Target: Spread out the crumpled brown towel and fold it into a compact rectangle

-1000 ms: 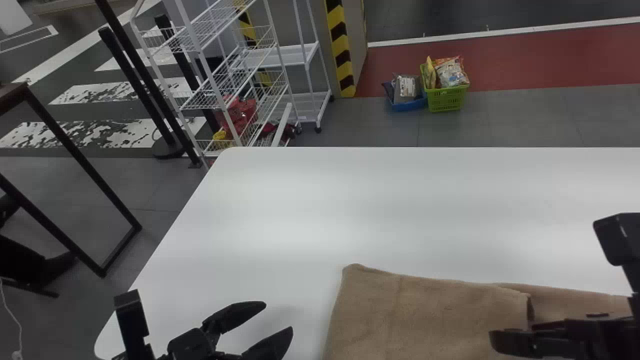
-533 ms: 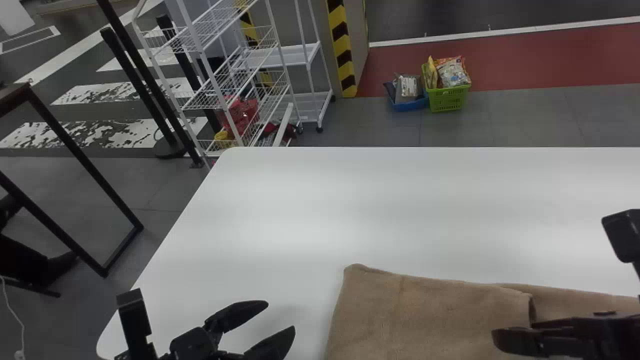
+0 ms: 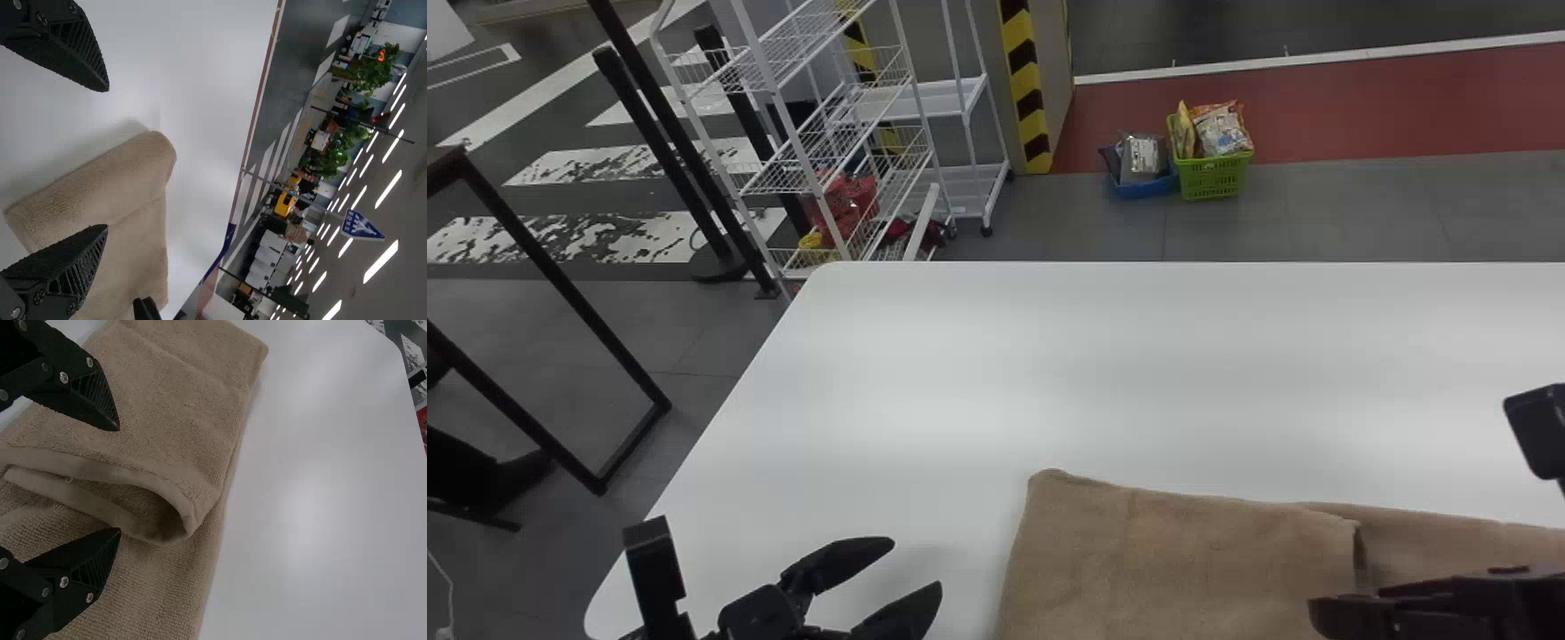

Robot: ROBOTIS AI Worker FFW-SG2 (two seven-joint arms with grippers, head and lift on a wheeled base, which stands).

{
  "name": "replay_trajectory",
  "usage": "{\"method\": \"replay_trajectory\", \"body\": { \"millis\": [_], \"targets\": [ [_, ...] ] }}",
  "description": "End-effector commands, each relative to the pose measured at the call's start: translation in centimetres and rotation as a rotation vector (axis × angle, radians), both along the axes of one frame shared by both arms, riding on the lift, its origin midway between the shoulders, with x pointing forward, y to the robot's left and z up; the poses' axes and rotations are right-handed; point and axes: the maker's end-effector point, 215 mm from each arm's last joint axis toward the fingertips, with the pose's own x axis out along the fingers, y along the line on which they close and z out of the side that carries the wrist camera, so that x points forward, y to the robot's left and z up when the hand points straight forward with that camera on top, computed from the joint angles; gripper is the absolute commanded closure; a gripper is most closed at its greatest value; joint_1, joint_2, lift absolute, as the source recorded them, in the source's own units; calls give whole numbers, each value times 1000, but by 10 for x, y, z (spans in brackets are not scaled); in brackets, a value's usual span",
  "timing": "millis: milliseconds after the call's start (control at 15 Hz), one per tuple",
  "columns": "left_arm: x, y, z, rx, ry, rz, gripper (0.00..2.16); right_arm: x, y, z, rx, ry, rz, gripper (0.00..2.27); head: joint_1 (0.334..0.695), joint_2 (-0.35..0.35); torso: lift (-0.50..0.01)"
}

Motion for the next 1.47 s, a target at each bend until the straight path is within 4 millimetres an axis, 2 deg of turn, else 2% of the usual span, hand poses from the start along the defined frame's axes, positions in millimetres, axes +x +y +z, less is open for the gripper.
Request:
{"method": "replay_trajectory", "body": {
  "millis": [0,533,667,867,1067,1133,1200,1400],
  "targets": [
    [0,-1,0,-3,0,0,76,-3,1,-3,-2,9,3,340,695,301,-127],
    [0,-1,-1,-4,1,1,76,-4,10,-7,-12,12,11,410,695,315,-127],
    [0,-1,-1,-6,1,1,76,-5,10,-11,-16,23,12,566,695,316,-127],
    [-1,0,-2,-7,4,2,76,-3,6,-12,-25,20,-5,684,695,318,-127],
    [0,-1,-3,-5,0,1,76,-1,-3,-13,-10,19,-42,684,695,305,-127],
    [-1,-1,-3,-7,1,1,76,0,-5,-13,-5,17,-51,826,695,298,-127],
    [0,0,-3,-4,-1,1,76,1,-8,-13,-3,18,-62,859,695,294,-127],
    [1,0,-4,-5,-1,2,76,2,-12,-13,22,22,-81,856,695,287,-127]
  ]
}}
